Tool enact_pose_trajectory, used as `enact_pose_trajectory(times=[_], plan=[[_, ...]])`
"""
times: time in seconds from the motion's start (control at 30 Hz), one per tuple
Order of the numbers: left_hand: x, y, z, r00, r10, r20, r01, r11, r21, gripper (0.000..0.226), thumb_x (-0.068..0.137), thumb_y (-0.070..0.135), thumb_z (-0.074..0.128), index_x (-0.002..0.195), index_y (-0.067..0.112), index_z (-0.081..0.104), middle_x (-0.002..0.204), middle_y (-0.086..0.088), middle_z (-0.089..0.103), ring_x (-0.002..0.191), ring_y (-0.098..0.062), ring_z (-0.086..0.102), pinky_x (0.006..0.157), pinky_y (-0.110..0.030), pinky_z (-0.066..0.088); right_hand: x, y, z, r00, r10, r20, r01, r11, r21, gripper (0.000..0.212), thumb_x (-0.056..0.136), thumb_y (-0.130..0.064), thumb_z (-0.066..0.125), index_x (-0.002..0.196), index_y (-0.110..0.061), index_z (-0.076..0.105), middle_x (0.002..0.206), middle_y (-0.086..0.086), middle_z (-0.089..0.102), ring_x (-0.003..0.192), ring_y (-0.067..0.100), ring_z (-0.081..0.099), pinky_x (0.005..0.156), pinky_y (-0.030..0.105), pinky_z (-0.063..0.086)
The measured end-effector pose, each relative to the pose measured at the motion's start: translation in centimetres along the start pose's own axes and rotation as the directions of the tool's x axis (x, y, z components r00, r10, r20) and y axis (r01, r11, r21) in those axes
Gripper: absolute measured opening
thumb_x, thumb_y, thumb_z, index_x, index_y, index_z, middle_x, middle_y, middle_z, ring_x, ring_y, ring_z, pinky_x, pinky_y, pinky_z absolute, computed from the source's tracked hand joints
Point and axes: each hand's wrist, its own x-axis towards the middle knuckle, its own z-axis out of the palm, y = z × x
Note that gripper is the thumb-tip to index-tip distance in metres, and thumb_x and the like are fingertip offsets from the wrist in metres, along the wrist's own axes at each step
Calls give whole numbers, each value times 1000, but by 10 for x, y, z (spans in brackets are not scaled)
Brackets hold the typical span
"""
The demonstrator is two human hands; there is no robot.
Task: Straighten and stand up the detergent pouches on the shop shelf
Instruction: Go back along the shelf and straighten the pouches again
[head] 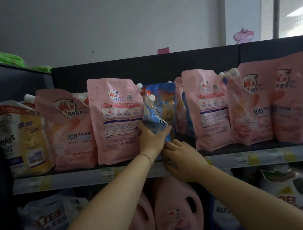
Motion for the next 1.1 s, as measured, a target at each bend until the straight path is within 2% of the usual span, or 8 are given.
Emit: enact_pose_trajectory(times=[0.13,0.3,0.43,0.53,0.7,0.93,1.0,1.1], plan=[[9,-8,-4,999,8,36,-4,993,-117,79,60,43,82,127,22,46,118,5,62,106,-15,61,92,-35,50,0,6,-4,989,151,7,-151,986,70,26,80,-32,54,95,-11,56,99,6,53,92,29,53,70,36,37],[20,-5,-6,988,36,148,-9,984,-178,52,73,9,80,120,12,59,112,-5,67,103,-20,65,79,-29,54,3,11,-2,951,308,-41,-300,944,137,67,78,-36,71,131,-9,43,137,7,43,118,28,47,90,41,43],[23,6,-7,951,44,305,40,964,-263,58,69,13,85,121,13,58,111,-7,69,100,-21,68,79,-31,58,9,9,6,954,293,-65,-281,949,146,73,81,-42,71,135,-3,41,140,12,44,121,32,50,93,44,44],[24,23,-6,969,52,242,24,954,-299,25,82,10,73,106,12,66,103,-8,72,93,-23,70,77,-31,57,11,7,11,957,273,-95,-266,960,83,73,82,-42,72,134,0,44,138,17,47,121,35,52,93,45,45],[37,30,-2,991,-5,133,36,972,-231,3,88,15,68,89,12,70,94,-11,73,84,-27,71,72,-34,58,14,7,12,957,221,-190,-230,973,-27,65,81,-47,66,122,2,55,126,20,58,112,38,60,80,46,53],[58,29,-9,969,98,229,-90,995,-45,13,89,30,68,91,18,69,90,3,71,91,-15,68,76,-20,52,25,6,15,979,122,-164,-144,980,-134,75,74,-33,80,137,-9,48,143,14,49,126,33,52,82,45,54],[64,26,-12,962,221,162,-248,953,174,24,85,40,71,94,18,67,88,6,67,86,-9,64,70,-13,48,34,5,14,975,163,-154,-182,976,-118,68,70,-25,82,130,-11,53,136,11,55,117,32,57,74,44,55],[63,20,-16,907,421,11,-409,875,260,57,77,36,79,123,14,54,116,1,54,107,-10,50,90,-15,45,50,0,12,972,206,-115,-222,965,-142,53,81,-17,71,129,-14,48,130,4,50,115,28,51,80,41,50]])
